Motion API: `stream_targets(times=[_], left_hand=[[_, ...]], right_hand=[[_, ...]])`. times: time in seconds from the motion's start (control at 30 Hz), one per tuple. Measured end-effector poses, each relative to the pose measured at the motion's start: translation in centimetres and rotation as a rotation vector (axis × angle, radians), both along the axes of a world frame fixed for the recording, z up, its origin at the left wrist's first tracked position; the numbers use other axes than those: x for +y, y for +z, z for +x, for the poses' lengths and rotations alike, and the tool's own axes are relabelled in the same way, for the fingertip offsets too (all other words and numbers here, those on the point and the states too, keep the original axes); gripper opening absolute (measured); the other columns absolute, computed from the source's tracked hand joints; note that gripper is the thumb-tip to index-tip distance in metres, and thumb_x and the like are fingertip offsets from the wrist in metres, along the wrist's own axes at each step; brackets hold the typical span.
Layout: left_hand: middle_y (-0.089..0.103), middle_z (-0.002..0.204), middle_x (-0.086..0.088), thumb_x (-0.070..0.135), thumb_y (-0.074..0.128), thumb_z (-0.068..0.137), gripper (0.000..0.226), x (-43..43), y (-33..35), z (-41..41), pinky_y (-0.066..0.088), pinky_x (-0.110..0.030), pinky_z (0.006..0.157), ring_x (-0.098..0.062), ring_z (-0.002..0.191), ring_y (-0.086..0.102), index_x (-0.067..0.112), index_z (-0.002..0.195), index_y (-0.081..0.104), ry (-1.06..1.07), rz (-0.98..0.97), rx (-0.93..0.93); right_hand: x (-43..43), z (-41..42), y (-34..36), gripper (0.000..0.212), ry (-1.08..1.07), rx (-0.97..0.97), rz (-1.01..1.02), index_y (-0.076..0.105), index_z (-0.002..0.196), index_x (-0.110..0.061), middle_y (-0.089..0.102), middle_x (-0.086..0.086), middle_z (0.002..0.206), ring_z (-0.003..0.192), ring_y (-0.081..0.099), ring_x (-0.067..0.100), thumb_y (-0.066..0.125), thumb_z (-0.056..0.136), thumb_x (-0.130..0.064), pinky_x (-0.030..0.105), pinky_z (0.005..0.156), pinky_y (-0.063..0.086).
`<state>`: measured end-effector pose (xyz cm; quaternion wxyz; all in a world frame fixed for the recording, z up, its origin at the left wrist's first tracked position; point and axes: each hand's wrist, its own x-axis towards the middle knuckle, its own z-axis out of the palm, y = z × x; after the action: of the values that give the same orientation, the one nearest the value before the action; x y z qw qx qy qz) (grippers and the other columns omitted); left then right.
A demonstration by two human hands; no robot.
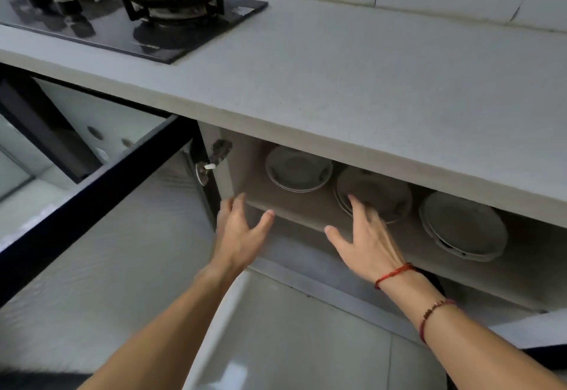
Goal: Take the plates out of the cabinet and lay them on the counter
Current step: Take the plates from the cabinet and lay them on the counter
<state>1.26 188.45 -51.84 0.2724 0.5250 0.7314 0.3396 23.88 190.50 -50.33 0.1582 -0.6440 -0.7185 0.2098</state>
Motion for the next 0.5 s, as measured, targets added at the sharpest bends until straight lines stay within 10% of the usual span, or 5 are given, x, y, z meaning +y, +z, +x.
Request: stream_targets(times=[0.33, 0.5], left_hand=[[0.056, 0.138, -0.008, 0.049, 0.062, 0.081, 0.072, 11.6, -12.6, -0.7, 0.045, -0.048, 0.106, -0.027, 0.122, 0.056, 0.012, 0.141, 0.047, 0.206, 0.047, -0.48], [0.065, 0.124, -0.013, 0.04, 0.061, 0.083, 0.057, 15.5, -15.7, -0.2, 0.05, -0.049, 0.1, -0.033, 0.112, 0.062, 0.007, 0.129, 0.058, 0.239, 0.063, -0.617]], right_hand=[[9.6, -2.7, -10.5, 0.06, -0.116, 0.283, 0.024, 0.039, 0.144, -0.02, 0.05, 0.009, 0.144, 0.131, 0.048, 0.03, 0.056, 0.092, -0.044, 0.035, 0.104, 0.039], [13.7, -3.8, -14.6, 0.052, -0.301, 0.747, -0.182, 0.044, 0.137, -0.007, 0.06, 0.008, 0.115, 0.092, 0.069, 0.035, 0.054, 0.096, -0.036, 0.047, 0.08, 0.058]])
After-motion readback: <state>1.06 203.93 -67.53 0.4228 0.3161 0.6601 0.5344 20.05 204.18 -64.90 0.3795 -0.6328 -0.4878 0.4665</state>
